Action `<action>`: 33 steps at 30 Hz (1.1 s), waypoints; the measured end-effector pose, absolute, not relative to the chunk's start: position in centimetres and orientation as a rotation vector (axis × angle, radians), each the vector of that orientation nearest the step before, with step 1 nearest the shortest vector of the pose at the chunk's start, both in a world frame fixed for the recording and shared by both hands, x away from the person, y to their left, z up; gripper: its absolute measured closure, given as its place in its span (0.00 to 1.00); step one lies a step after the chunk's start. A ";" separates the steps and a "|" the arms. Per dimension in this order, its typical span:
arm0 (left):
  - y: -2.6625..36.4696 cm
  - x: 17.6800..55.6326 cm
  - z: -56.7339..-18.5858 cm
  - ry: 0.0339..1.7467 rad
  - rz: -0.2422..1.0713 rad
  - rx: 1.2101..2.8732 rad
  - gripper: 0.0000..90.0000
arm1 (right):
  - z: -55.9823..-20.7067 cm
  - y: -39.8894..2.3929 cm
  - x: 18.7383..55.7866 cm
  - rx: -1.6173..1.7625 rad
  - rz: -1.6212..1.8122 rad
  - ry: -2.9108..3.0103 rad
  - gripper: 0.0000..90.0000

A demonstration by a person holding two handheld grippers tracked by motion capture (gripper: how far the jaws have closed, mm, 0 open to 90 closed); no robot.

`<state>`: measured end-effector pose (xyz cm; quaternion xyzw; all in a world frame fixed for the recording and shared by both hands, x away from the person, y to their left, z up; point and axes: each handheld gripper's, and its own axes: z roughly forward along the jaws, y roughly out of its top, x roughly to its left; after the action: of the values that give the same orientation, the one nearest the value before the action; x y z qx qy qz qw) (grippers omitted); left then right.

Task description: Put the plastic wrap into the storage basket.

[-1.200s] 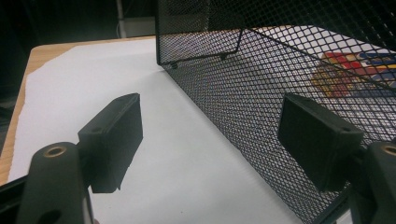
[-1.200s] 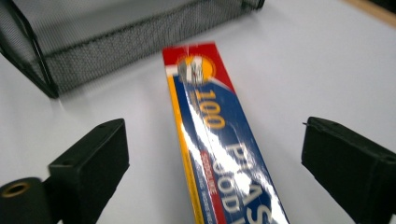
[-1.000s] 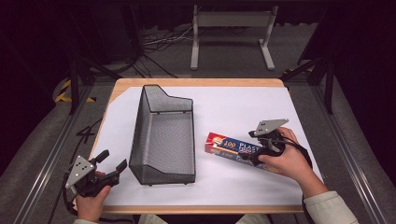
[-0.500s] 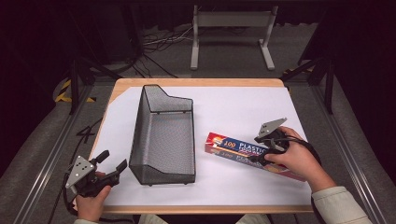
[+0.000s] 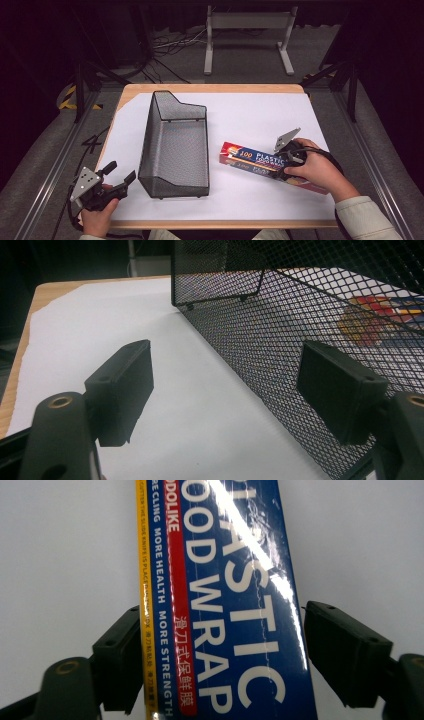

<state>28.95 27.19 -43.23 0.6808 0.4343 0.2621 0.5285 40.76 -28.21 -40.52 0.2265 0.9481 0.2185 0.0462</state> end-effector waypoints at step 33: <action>27.3 28.9 -43.3 1.044 0.622 1.616 0.26 | -36.3 -28.0 39.6 0.720 0.774 2.858 0.45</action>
<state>28.95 27.26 -43.28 0.6773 0.4376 0.2608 0.5308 39.63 -28.04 -36.29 0.2359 0.9369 0.2538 0.0471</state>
